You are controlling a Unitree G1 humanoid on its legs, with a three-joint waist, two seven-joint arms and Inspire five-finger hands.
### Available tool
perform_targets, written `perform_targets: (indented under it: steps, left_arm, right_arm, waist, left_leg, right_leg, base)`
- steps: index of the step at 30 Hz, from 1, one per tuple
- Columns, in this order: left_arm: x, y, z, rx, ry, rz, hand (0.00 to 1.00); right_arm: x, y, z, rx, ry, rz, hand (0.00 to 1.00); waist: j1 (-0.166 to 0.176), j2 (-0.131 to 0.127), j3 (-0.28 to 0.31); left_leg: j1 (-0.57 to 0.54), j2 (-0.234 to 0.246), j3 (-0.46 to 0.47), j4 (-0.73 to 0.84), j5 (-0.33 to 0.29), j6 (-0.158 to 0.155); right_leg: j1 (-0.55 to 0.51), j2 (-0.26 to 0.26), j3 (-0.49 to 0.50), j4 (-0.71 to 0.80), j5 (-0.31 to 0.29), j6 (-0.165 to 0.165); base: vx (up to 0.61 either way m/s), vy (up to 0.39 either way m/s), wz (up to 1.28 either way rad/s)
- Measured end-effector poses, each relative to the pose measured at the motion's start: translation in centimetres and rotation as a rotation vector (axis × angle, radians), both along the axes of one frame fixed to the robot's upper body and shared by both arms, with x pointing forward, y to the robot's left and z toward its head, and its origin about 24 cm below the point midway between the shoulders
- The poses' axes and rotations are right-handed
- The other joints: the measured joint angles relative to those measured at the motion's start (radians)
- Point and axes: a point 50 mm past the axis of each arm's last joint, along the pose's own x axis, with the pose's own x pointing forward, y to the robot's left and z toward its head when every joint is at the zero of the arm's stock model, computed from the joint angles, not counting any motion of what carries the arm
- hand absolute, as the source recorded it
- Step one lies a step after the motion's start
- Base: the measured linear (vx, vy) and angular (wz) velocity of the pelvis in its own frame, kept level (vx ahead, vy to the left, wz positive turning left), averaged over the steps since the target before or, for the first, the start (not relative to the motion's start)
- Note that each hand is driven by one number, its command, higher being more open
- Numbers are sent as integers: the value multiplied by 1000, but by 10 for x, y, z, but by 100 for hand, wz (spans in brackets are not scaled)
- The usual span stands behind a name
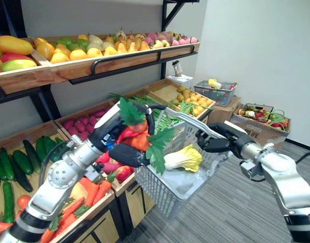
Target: Pick vegetable in the basket
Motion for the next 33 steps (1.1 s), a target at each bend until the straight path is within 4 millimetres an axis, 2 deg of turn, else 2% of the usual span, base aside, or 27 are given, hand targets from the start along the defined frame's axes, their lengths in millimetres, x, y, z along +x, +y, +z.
perform_targets:
  steps: [4,8,12,14,23,26,27,33]
  left_arm:
    - [3,-14,-14,-38,78,-16,0]
    - [7,-22,-31,56,98,10,0]
    - [5,-31,-34,111,80,-3,0]
    - [6,-32,-37,136,73,5,0]
    - [7,-38,-75,329,135,7,0]
    - [11,-34,-88,367,170,33,0]
    - [11,-33,-90,378,175,40,100]
    - [14,-30,-99,423,168,89,100]
  right_arm:
    - [6,11,2,-3,-4,49,0]
    - [5,18,8,-4,-28,77,0]
    - [4,22,11,6,-39,100,0]
    - [3,26,14,0,-55,116,0]
    - [-3,52,41,-64,-156,241,0]
    - [-6,57,45,-71,-175,265,0]
    - [-6,58,45,-72,-178,269,0]
    - [-7,60,44,-77,-171,278,0]
  waist:
    - [0,-2,-2]
    - [-8,-4,-2]
    - [-10,-5,-3]
    - [-12,-5,-3]
    - [-18,-5,-4]
    - [-16,-6,-4]
    - [-17,-6,-4]
    - [-20,-8,-7]
  left_leg:
    - [1,1,16,0,-2,-3]
    - [2,1,28,0,-4,-5]
    - [8,2,43,0,-5,-5]
    - [9,2,46,1,-6,-6]
    - [8,3,49,4,-6,-7]
    - [8,4,49,4,-7,-7]
    - [8,4,50,4,-7,-7]
    - [9,4,54,0,-7,-7]
  right_leg:
    - [-8,5,17,1,4,-1]
    - [-13,9,30,2,7,0]
    - [-13,11,43,2,9,0]
    - [-14,12,46,2,9,0]
    - [-16,14,49,1,10,-1]
    - [-16,14,49,1,10,-1]
    - [-17,14,49,1,10,-1]
    - [-19,15,52,1,10,-1]
  base:
    - [-3,30,-12]
    - [1,28,-10]
    - [-7,30,-9]
    - [-13,30,-5]
    - [0,10,0]
    - [6,33,0]
    - [7,37,-1]
    - [7,27,-2]
